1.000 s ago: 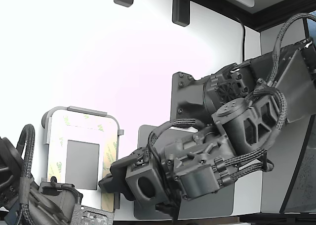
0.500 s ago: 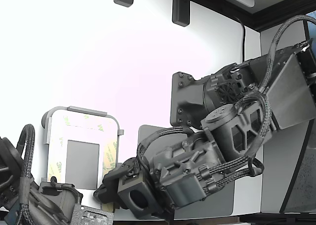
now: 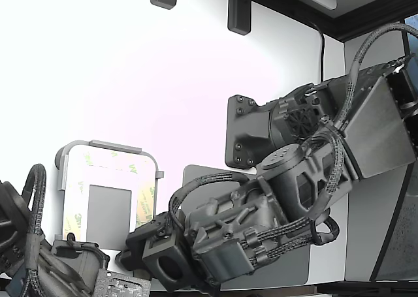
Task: Peel off protective film from adhesive tape.
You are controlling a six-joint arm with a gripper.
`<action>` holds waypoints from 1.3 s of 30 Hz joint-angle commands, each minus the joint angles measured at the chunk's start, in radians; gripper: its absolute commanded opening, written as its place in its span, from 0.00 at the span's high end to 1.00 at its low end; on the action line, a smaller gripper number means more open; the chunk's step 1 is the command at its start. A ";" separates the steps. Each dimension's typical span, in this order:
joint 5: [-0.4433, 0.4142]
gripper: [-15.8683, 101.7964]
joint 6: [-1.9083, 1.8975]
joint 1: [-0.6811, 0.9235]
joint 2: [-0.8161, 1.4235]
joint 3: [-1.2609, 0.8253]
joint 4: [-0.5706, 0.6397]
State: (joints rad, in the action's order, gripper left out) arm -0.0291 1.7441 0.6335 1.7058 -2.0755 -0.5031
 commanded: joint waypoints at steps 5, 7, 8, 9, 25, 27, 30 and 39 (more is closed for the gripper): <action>0.009 0.96 0.014 -0.017 0.011 0.026 0.006; 0.011 0.96 0.018 -0.017 0.009 0.028 0.006; 0.014 0.96 0.020 -0.017 0.009 0.025 0.006; 0.014 0.96 0.020 -0.015 0.011 0.023 0.006; 0.012 0.96 0.034 -0.009 -0.015 0.041 -0.005; 0.012 0.96 0.035 -0.008 -0.018 0.049 -0.009; 0.012 0.96 0.034 -0.005 -0.018 0.049 -0.014; 0.012 0.96 0.031 0.003 -0.017 0.041 -0.015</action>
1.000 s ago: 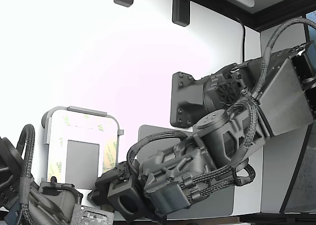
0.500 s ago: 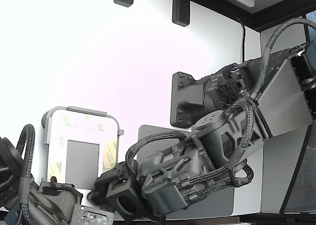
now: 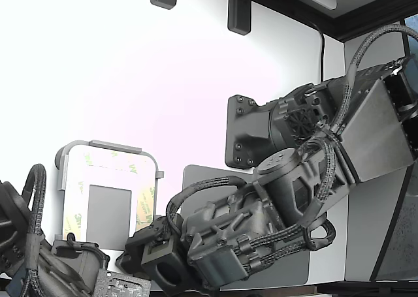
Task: Peel off protective film from adhesive tape.
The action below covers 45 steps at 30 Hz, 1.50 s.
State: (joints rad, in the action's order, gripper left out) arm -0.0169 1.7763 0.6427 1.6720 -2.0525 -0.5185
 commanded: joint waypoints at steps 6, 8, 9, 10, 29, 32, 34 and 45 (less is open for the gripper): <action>0.000 0.96 -0.009 0.000 0.020 0.017 -0.002; -0.003 0.96 -0.014 0.005 0.020 0.017 -0.002; -0.005 0.96 -0.015 0.008 0.020 0.017 -0.002; -0.006 0.96 -0.017 0.009 0.020 0.015 -0.002; -0.006 0.96 -0.035 0.011 0.021 0.029 -0.023; -0.006 0.96 -0.038 0.011 0.025 0.035 -0.031; -0.006 0.96 -0.040 0.011 0.025 0.038 -0.034; -0.006 0.96 -0.049 0.011 0.023 0.058 -0.069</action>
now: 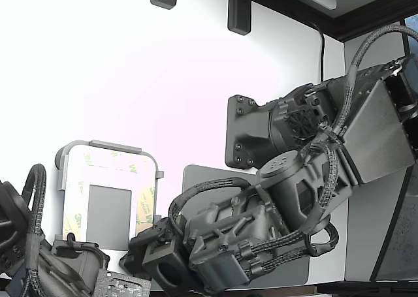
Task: Peel off protective film from adhesive tape.
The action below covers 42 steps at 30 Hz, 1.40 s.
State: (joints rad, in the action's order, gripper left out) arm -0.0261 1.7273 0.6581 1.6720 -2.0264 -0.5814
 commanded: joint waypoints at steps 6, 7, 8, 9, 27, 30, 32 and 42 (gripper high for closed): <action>0.006 0.96 -0.011 -0.006 0.020 0.034 0.006; 0.006 0.96 -0.012 -0.006 0.020 0.032 0.014; 0.008 0.96 -0.012 -0.006 0.018 0.032 0.018; 0.008 0.96 -0.011 -0.006 0.017 0.032 0.021; 0.008 0.96 0.025 -0.008 0.005 0.063 -0.006; 0.008 0.96 0.025 -0.008 0.006 0.064 -0.008; 0.008 0.96 0.025 -0.006 0.008 0.064 -0.009; 0.011 0.96 0.020 -0.005 0.017 0.064 -0.014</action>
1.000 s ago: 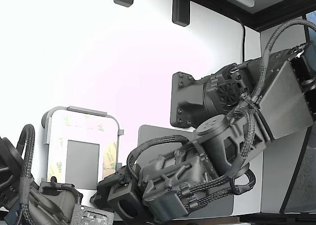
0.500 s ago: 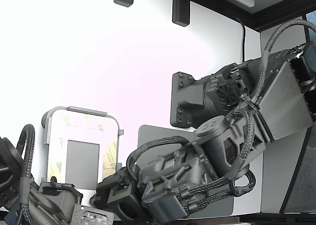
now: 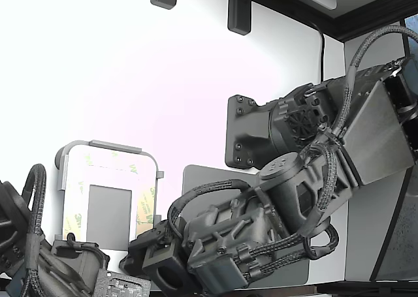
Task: Peel off protective film from adhesive tape.
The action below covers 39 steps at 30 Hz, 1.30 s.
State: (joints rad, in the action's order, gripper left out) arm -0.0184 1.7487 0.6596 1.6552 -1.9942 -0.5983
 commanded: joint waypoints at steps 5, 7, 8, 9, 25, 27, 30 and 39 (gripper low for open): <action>0.003 0.96 -0.002 -0.006 0.037 0.029 0.003; 0.003 0.96 0.000 -0.006 0.038 0.032 0.000; 0.003 0.96 0.000 -0.006 0.038 0.035 -0.005; 0.003 0.96 -0.003 -0.006 0.037 0.043 -0.011; 0.009 0.96 -0.005 -0.012 0.028 0.031 0.021; 0.009 0.96 -0.003 -0.012 0.026 0.032 0.023; 0.011 0.96 0.008 -0.014 0.020 0.034 0.023; 0.012 0.96 0.037 -0.023 0.008 0.028 0.038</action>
State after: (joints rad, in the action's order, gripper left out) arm -0.0077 1.7825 0.6535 1.6460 -1.9880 -0.5676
